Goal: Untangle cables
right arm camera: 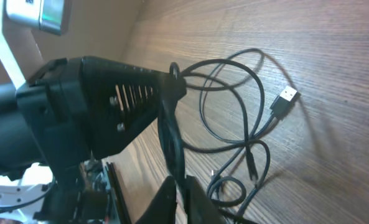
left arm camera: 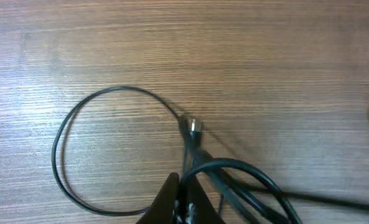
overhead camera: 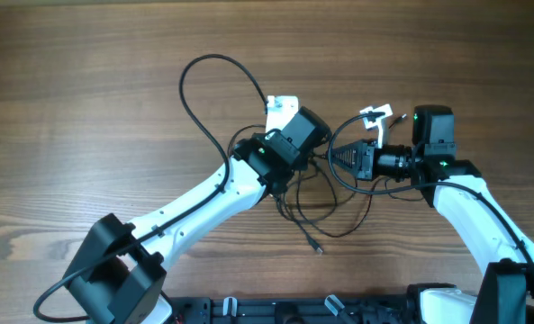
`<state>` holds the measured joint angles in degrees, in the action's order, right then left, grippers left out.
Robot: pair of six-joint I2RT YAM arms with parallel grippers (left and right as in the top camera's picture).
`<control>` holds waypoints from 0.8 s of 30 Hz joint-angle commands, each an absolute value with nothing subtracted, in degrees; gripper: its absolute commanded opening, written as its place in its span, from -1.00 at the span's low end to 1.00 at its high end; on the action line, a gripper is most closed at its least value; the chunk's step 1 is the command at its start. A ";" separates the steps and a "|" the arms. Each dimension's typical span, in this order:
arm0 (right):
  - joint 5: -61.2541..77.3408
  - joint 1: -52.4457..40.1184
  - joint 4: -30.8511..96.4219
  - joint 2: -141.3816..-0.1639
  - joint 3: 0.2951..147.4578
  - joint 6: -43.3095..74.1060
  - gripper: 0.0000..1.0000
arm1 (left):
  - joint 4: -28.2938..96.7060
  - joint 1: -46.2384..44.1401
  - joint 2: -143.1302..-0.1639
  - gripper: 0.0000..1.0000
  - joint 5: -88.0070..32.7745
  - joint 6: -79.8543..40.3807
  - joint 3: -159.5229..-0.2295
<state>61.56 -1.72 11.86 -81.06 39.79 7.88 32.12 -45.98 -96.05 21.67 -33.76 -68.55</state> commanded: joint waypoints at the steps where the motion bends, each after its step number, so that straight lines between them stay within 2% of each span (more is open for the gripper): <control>1: 58.92 -1.43 11.79 -81.14 40.01 8.88 -0.54 | 32.36 -45.21 -96.60 -0.92 24.80 -34.68 -68.93; 2: 52.51 -1.43 12.40 -81.14 40.01 12.88 -0.18 | 32.36 -45.10 -95.81 -0.92 24.97 -32.88 -68.93; 3: 46.96 -1.43 13.30 -81.14 40.01 16.23 0.63 | 32.36 -45.12 -94.41 -0.92 24.97 -29.43 -68.93; 5: 43.53 -1.43 14.15 -81.14 40.01 17.58 0.83 | 32.36 -45.12 -91.37 -0.92 24.86 -24.27 -68.93; 7: 50.78 -1.43 13.52 -81.14 40.01 14.50 0.77 | 32.36 -45.12 -89.41 -0.92 23.55 -22.65 -68.93; 10: 70.54 -1.45 13.13 -81.14 40.01 4.86 0.12 | 32.36 -45.12 -88.38 -0.92 23.38 -22.76 -68.93; 11: 74.17 -1.45 13.39 -81.14 40.01 2.11 0.03 | 32.36 -45.12 -88.40 -0.92 22.90 -22.94 -68.93; 14: 75.90 -2.09 13.78 -81.14 40.01 -3.14 -0.03 | 32.38 -45.10 -88.40 -0.92 21.89 -22.94 -68.90; 16: 69.71 -4.40 13.78 -81.14 40.01 -6.07 -0.03 | 32.38 -45.12 -88.40 -0.92 21.50 -22.94 -68.90; 18: 54.02 -9.96 13.50 -81.28 39.99 -5.98 -0.03 | 32.38 -45.10 -88.40 -0.92 20.36 -23.24 -68.90; 20: 45.30 -14.46 11.31 -81.58 40.01 -5.69 -0.02 | 32.36 -45.10 -88.40 -0.92 20.36 -23.38 -68.90; 22: 32.05 -17.56 8.10 -82.28 39.99 0.73 -0.02 | 32.40 -45.12 -88.40 -0.92 20.36 -23.35 -68.93; 24: 28.08 -18.37 5.96 -82.78 39.99 3.03 -0.01 | 32.40 -45.10 -88.40 -0.92 20.38 -23.35 -68.93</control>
